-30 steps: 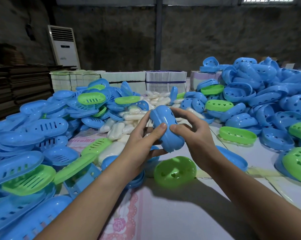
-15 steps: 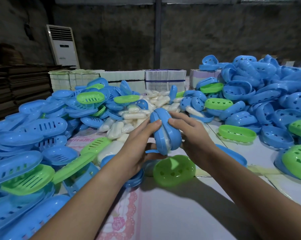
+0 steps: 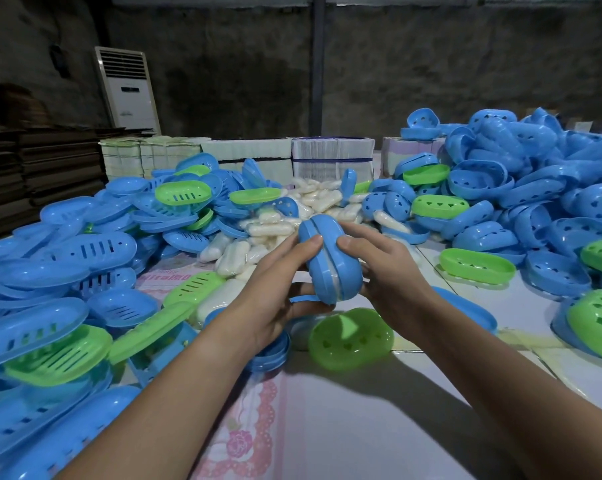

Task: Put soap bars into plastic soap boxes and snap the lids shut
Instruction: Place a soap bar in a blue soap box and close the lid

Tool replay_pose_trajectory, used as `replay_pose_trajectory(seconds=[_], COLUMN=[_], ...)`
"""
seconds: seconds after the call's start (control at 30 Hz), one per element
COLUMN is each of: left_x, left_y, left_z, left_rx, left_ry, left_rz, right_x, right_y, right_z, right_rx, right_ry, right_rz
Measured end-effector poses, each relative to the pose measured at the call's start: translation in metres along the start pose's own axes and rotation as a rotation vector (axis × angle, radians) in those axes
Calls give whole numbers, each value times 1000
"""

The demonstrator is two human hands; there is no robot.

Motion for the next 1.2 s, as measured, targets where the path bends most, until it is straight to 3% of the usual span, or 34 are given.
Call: replay_pose_trajectory(seconds=[0.5,1.2], left_x=[3,4], left_y=[2,5], left_z=[-1,-2], left_rx=[58,45], left_ry=[13,-103], left_rz=[-59,-68], right_x=[0,1], right_y=[5,4], right_z=[-1,4], right_rx=[34,71], right_ry=[17,10], right_rz=[86,204])
Point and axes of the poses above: each hand's wrist, its own x-axis away from the middle knuckle, its own z-axis out of the back of the hand, y = z × x, the point moved 2 cm from there along -x, towards the middle knuckle, and after that the axes turned 4 degrees about y, right-handed, at the moved point
